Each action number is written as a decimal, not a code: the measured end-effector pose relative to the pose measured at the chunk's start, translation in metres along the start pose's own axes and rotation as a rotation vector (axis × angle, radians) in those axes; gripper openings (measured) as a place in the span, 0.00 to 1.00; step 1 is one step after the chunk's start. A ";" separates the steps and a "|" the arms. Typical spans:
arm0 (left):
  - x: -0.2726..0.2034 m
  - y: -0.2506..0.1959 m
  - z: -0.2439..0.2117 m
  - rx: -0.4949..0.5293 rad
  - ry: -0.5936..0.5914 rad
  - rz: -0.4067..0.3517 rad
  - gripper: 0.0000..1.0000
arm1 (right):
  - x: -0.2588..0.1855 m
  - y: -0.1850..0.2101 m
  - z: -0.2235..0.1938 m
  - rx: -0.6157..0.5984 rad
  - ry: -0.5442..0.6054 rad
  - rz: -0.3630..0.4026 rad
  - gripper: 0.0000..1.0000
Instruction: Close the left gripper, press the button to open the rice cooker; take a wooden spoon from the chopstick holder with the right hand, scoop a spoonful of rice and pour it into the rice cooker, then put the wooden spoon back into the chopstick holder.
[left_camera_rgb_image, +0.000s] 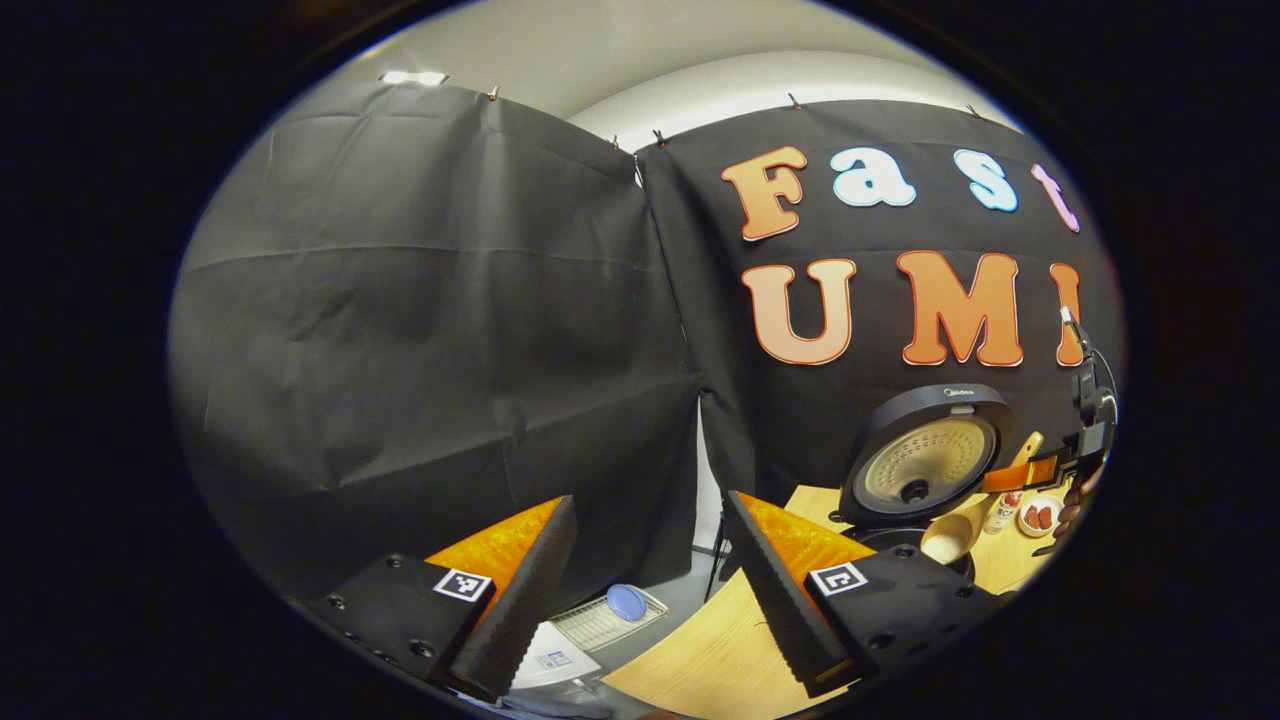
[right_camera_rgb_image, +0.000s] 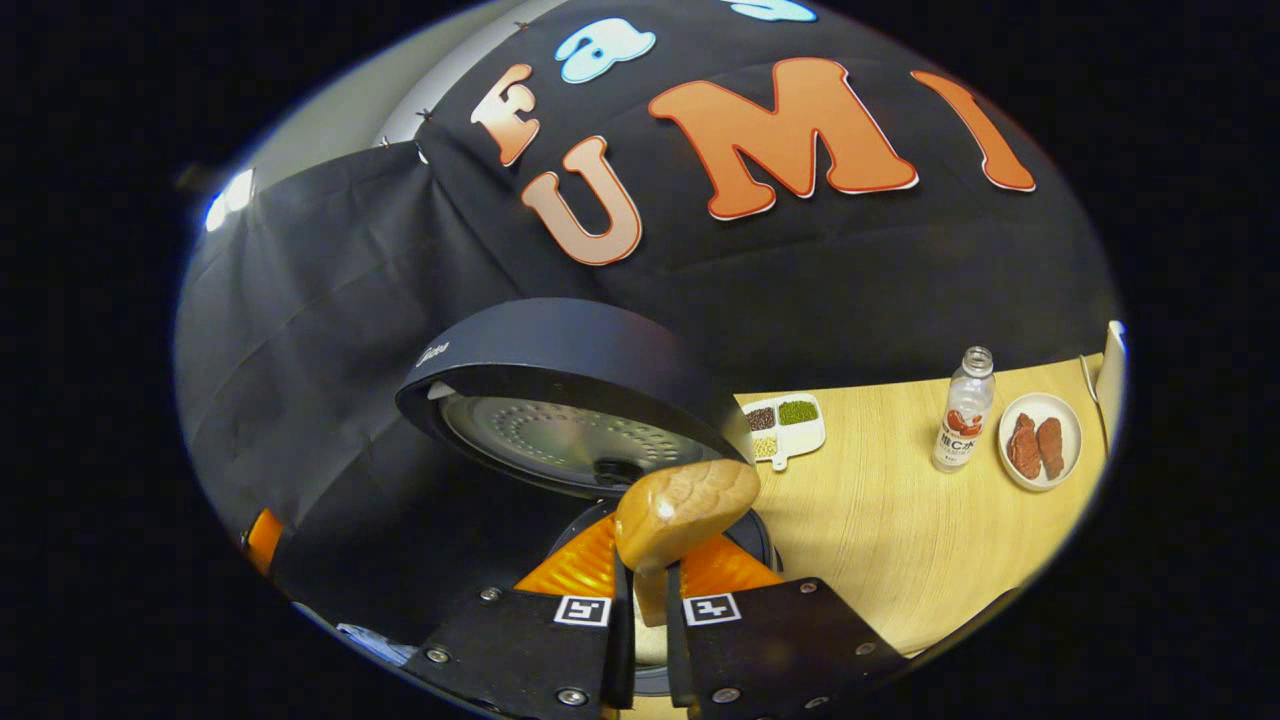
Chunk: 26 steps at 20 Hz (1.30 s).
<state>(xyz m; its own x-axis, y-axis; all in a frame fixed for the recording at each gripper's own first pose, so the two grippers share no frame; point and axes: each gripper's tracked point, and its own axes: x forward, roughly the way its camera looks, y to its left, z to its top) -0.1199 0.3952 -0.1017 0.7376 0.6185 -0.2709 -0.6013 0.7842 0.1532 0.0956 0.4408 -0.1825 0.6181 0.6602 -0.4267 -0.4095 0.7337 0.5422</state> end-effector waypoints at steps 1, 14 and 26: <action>-0.002 0.000 0.000 0.004 0.001 0.003 0.99 | 0.001 0.002 0.001 -0.029 -0.009 -0.003 0.12; 0.009 0.021 -0.015 -0.017 0.030 0.025 0.99 | 0.009 0.040 0.003 -0.407 -0.096 -0.012 0.12; 0.023 0.017 -0.024 0.003 0.051 0.028 1.00 | 0.000 0.043 0.010 -0.595 -0.158 -0.012 0.12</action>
<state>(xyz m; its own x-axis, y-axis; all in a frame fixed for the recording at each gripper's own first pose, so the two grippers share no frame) -0.1207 0.4217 -0.1280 0.7037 0.6373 -0.3140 -0.6207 0.7666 0.1646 0.0848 0.4712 -0.1524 0.6985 0.6527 -0.2932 -0.6778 0.7349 0.0212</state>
